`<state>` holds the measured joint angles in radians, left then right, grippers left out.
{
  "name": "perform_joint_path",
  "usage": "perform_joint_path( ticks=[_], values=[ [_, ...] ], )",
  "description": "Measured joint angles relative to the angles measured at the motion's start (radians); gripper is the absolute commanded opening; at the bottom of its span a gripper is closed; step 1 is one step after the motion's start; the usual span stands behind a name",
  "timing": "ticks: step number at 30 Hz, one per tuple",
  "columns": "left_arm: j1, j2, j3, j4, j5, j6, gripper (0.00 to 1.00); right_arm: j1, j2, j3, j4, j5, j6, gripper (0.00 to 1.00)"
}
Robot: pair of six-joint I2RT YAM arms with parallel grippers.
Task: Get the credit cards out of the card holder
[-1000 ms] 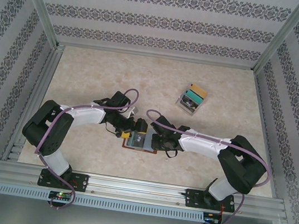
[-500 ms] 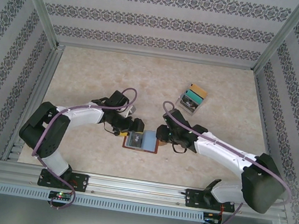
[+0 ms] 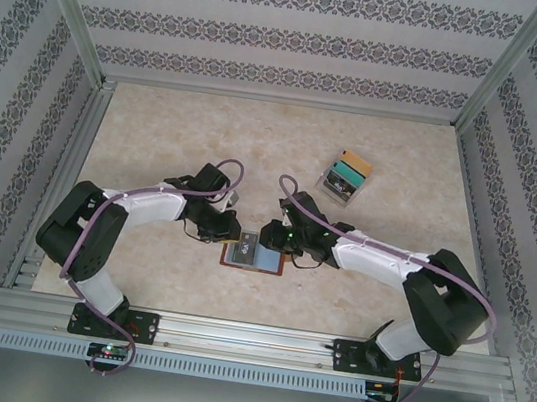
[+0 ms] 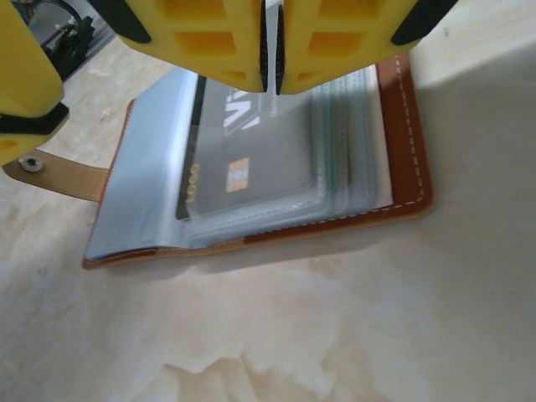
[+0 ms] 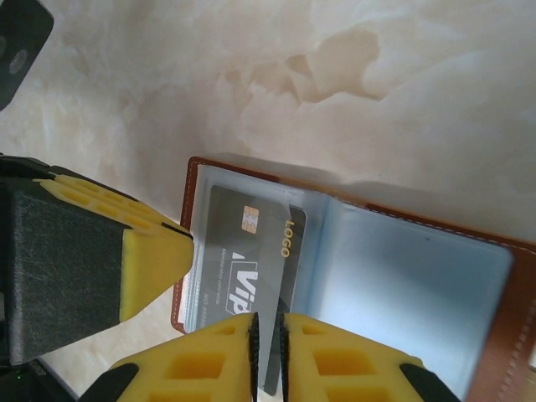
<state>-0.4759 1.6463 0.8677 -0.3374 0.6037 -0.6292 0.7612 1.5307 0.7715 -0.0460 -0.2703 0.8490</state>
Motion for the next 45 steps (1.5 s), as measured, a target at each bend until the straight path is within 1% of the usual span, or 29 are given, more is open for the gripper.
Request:
perform_joint_path(
  ticks=[4, 9, 21, 24, 26, 29, 43, 45],
  values=[
    [0.000, 0.011, -0.008, -0.005, -0.012, 0.000, 0.13, -0.001, 0.045, -0.009, 0.043, -0.043, 0.029, 0.19],
    [0.000, 0.019, -0.017, -0.007, -0.014, -0.003, 0.13, -0.013, 0.086, -0.014, 0.077, -0.084, 0.055, 0.22],
    [0.000, 0.021, -0.019, -0.006, -0.009, -0.007, 0.12, -0.018, 0.158, -0.015, 0.131, -0.149, 0.092, 0.20],
    [0.000, 0.021, -0.020, -0.006, -0.009, -0.008, 0.12, -0.025, 0.163, -0.016, 0.143, -0.159, 0.097, 0.15],
    [0.000, 0.021, -0.021, -0.006, -0.008, -0.008, 0.12, -0.028, 0.164, -0.019, 0.148, -0.164, 0.102, 0.08],
    [0.000, 0.021, -0.021, -0.006, -0.006, -0.008, 0.12, -0.034, 0.164, -0.026, 0.156, -0.168, 0.111, 0.00],
    [0.000, 0.021, -0.021, -0.006, -0.010, -0.007, 0.09, -0.072, 0.095, -0.107, 0.179, -0.169, 0.114, 0.00],
    [0.000, 0.021, -0.021, -0.006, -0.010, -0.007, 0.08, -0.072, 0.095, -0.108, 0.179, -0.169, 0.114, 0.08]
  ],
)
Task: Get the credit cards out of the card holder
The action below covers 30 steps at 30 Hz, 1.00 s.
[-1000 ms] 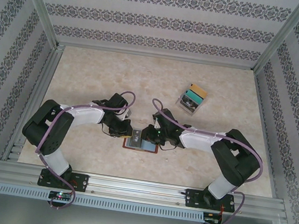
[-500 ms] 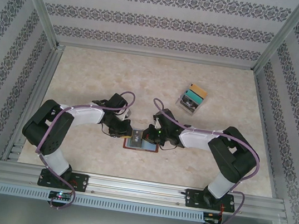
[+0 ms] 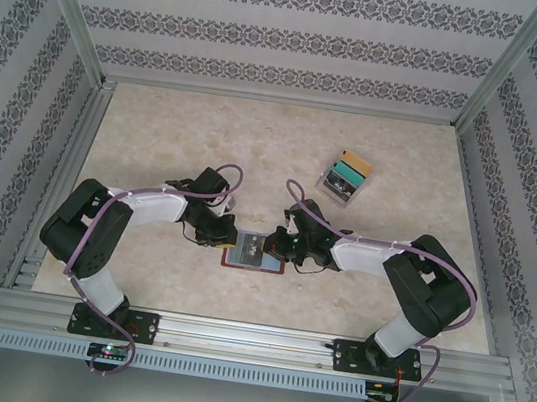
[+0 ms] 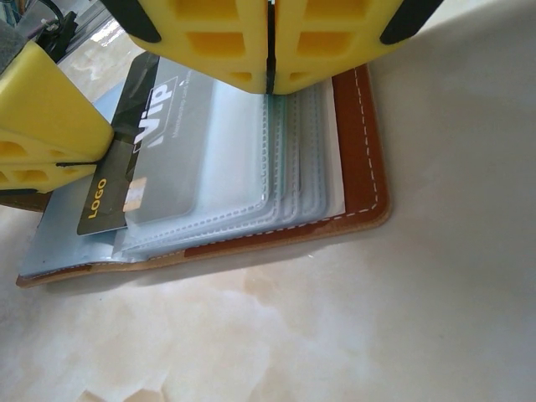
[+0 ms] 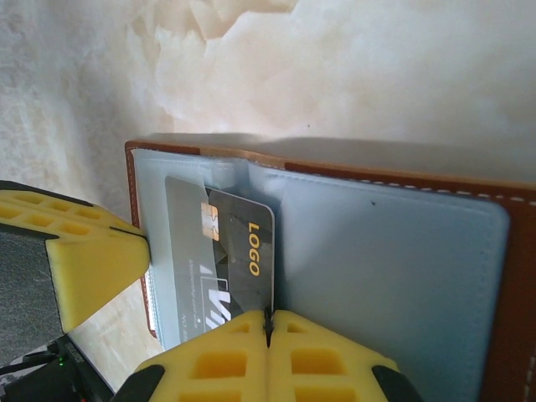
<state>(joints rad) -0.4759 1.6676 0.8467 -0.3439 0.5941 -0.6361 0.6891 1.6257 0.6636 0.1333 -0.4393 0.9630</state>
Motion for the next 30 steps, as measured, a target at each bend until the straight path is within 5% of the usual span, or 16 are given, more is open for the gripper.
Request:
perform_joint_path(
  ticks=[3, 10, 14, 30],
  values=[
    [0.000, 0.000, 0.000, 0.000, 0.000, 0.000, 0.06, 0.000, 0.003, 0.000, 0.019, -0.013, 0.002, 0.16],
    [0.000, 0.000, 0.000, 0.000, 0.003, 0.000, 0.00, 0.000, 0.058, 0.000, 0.101, -0.059, 0.011, 0.18],
    [0.000, 0.000, 0.000, 0.000, 0.003, 0.000, 0.00, 0.000, 0.064, 0.000, 0.120, -0.074, 0.017, 0.00],
    [0.000, 0.000, 0.002, -0.002, 0.001, 0.005, 0.00, -0.148, -0.120, -0.064, -0.024, -0.105, -0.117, 0.00]
  ],
)
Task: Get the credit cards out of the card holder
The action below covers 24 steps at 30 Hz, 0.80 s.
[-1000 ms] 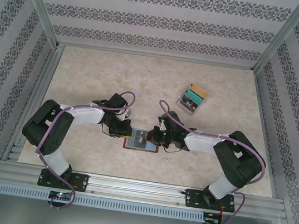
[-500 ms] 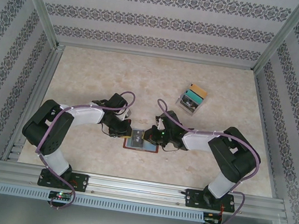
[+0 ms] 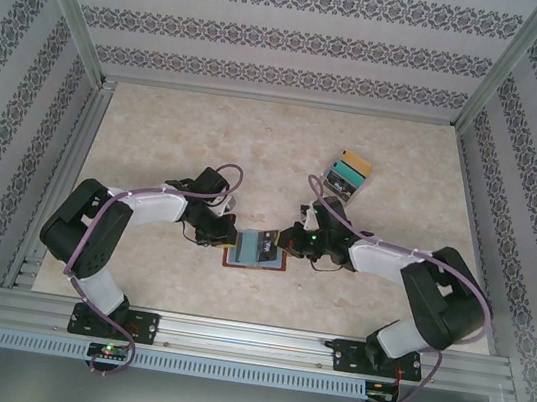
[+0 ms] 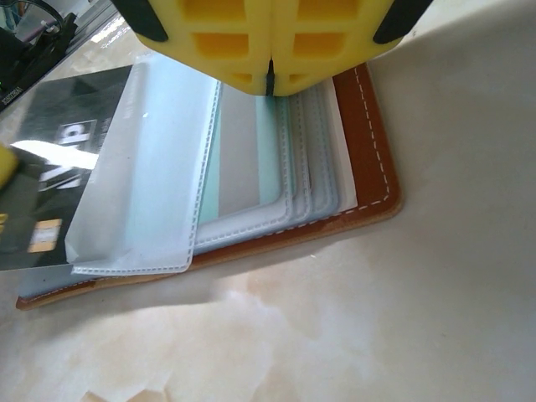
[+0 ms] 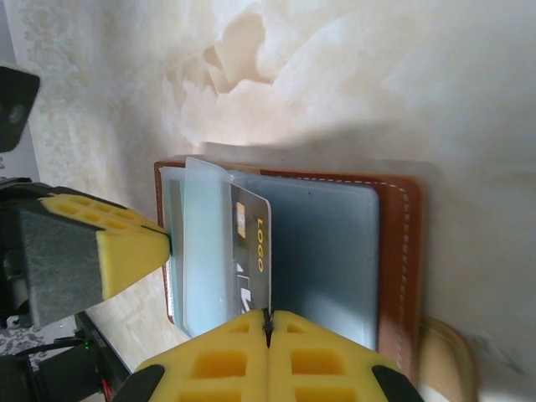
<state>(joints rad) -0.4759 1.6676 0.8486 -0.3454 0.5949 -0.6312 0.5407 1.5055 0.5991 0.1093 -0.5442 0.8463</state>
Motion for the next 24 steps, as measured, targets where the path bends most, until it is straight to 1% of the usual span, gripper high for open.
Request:
perform_joint_path(
  ticks=[5, 10, 12, 13, 15, 20, 21, 24],
  values=[
    [0.000, 0.000, 0.007, -0.012, -0.005, 0.007, 0.00, -0.056, -0.117, 0.026, -0.188, 0.005, -0.118, 0.00],
    [0.000, 0.000, 0.016, -0.029, -0.013, 0.018, 0.00, -0.124, -0.190, 0.108, -0.383, 0.012, -0.234, 0.00],
    [0.000, 0.000, 0.026, -0.041, -0.022, 0.021, 0.03, -0.135, -0.212, 0.162, -0.467, 0.027, -0.285, 0.00],
    [0.000, -0.001, 0.031, -0.048, -0.027, 0.022, 0.08, -0.140, -0.223, 0.197, -0.512, 0.036, -0.312, 0.00],
    [0.000, -0.008, 0.047, -0.067, -0.032, 0.027, 0.23, -0.142, -0.237, 0.278, -0.597, 0.066, -0.370, 0.00],
    [0.004, -0.078, 0.117, -0.111, -0.055, 0.036, 0.65, -0.146, -0.239, 0.520, -0.777, 0.187, -0.544, 0.00],
    [0.006, -0.099, 0.133, -0.119, -0.059, 0.039, 0.76, -0.146, -0.236, 0.563, -0.806, 0.219, -0.584, 0.00],
    [0.014, -0.162, 0.172, -0.127, -0.075, 0.040, 0.97, -0.146, -0.210, 0.660, -0.863, 0.299, -0.714, 0.00]
  ],
)
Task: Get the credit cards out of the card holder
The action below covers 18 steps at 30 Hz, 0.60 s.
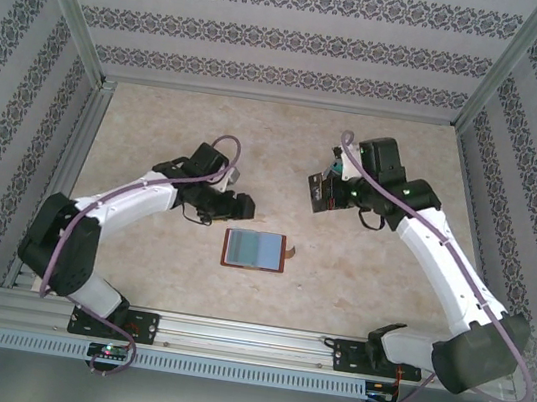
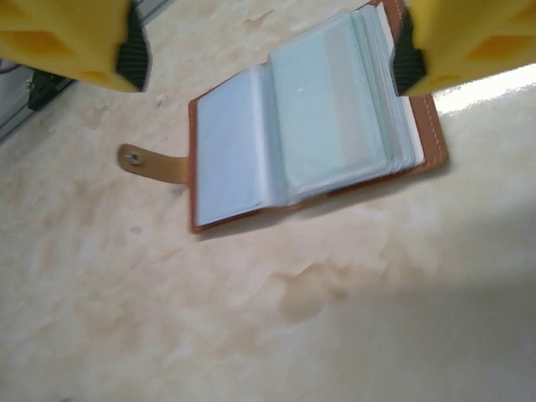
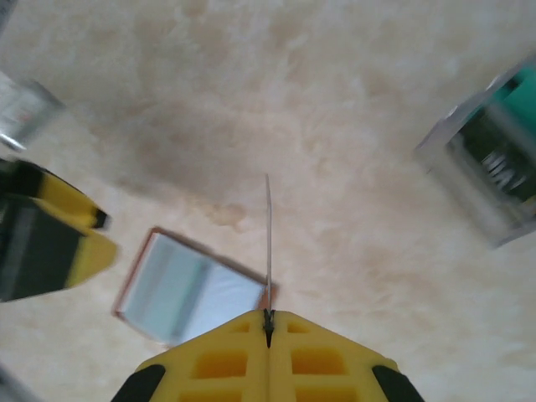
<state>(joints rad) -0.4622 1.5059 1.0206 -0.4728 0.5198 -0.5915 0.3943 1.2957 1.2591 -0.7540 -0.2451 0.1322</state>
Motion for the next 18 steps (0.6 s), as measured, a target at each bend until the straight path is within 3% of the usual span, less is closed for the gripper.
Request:
perform_joint_path(
  ticks=[8, 18],
  values=[
    [0.006, -0.108, 0.032, -0.021, -0.049, -0.002, 0.99, 0.000, 0.154, 0.109, -0.050, 0.196, -0.351, 0.00],
    [0.006, -0.146, 0.032, -0.048, -0.097, -0.002, 1.00, 0.001, 0.352, 0.183, 0.009, 0.322, -0.662, 0.00]
  ],
)
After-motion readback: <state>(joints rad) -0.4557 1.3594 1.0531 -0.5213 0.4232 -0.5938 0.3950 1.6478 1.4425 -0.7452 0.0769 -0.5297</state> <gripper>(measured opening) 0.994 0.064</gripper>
